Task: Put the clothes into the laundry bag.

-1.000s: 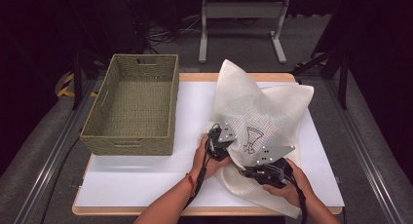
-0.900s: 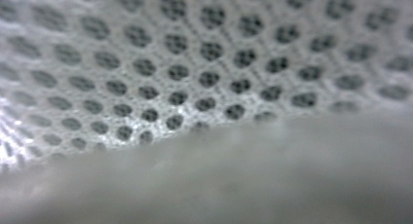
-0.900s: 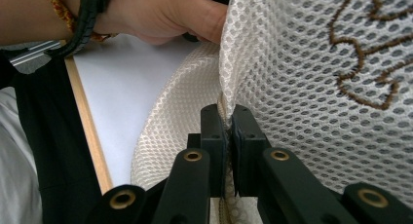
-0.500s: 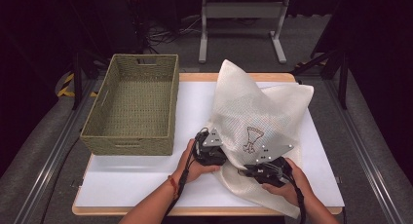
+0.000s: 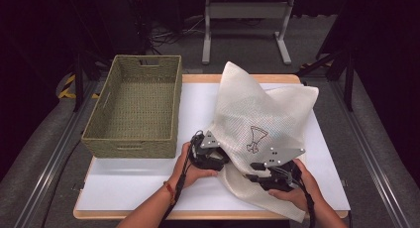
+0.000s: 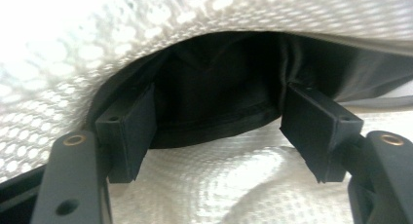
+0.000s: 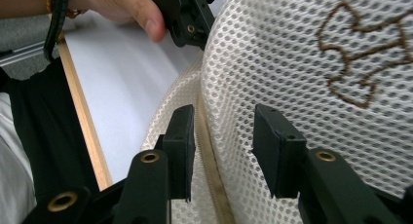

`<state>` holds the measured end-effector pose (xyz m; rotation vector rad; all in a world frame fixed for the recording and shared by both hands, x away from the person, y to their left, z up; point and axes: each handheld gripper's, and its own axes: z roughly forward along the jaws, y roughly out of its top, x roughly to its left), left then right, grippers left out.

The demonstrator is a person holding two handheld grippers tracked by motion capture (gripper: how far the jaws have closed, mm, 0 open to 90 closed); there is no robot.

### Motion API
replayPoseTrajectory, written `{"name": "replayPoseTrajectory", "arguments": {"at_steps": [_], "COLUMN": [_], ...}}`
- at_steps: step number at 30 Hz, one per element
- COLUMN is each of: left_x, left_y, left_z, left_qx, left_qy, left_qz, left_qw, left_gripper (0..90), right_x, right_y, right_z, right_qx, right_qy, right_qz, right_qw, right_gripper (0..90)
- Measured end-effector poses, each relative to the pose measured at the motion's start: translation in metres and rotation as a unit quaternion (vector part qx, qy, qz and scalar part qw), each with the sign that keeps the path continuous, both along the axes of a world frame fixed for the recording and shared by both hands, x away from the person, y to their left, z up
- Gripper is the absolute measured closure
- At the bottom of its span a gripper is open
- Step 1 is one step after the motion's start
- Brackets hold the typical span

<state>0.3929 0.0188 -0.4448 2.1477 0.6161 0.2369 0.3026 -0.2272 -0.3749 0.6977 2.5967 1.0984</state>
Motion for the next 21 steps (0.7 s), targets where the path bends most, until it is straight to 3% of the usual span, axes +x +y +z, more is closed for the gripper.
{"name": "replayPoseTrajectory", "arguments": {"at_steps": [1, 5, 6, 8, 10, 11, 13, 15, 19, 21], "left_x": [0.002, 0.005, 0.007, 0.009, 0.012, 0.015, 0.019, 0.02, 0.024, 0.024], "left_y": [0.001, 0.0, -0.001, -0.002, -0.005, -0.006, -0.009, -0.012, -0.022, -0.028], "left_z": [0.0, -0.003, -0.003, -0.004, -0.004, -0.005, -0.006, -0.006, -0.002, 0.0], "left_qx": [-0.009, 0.004, 0.0, 0.003, 0.009, 0.002, 0.006, 0.008, -0.009, -0.032], "left_qy": [0.007, 0.013, 0.025, 0.029, 0.025, 0.032, 0.031, 0.029, 0.032, 0.03], "left_qz": [0.006, 0.018, 0.023, 0.025, 0.037, 0.035, 0.034, 0.03, 0.015, -0.003], "left_qw": [0.9999, 0.9998, 0.9994, 0.9992, 0.999, 0.9989, 0.9989, 0.9991, 0.9993, 0.999], "left_gripper": [27.4, 31.0, 32.9, 35.3, 51.4, 60.7, 77.8, 86.5, 87.2, 87.4], "right_x": [0.0, -0.002, -0.002, -0.002, -0.002, -0.002, -0.002, -0.002, -0.002, -0.002], "right_y": [-0.001, 0.0, 0.001, 0.003, 0.005, 0.006, 0.007, 0.007, 0.004, 0.004], "right_z": [0.001, 0.001, 0.0, -0.001, -0.004, -0.005, -0.006, -0.006, -0.005, -0.004], "right_qx": [0.0, -0.003, -0.005, -0.011, -0.018, -0.022, -0.027, -0.027, -0.017, -0.013], "right_qy": [-0.001, -0.003, -0.002, -0.001, 0.0, 0.001, -0.002, -0.002, 0.001, 0.004], "right_qz": [-0.001, -0.001, 0.001, 0.003, 0.009, 0.01, 0.013, 0.014, 0.021, 0.024], "right_qw": [1.0, 1.0, 1.0, 0.9999, 0.9998, 0.9997, 0.9995, 0.9995, 0.9996, 0.9996], "right_gripper": [60.9, 63.5, 64.2, 65.8, 70.3, 72.7, 77.9, 81.3, 85.4, 85.6]}}
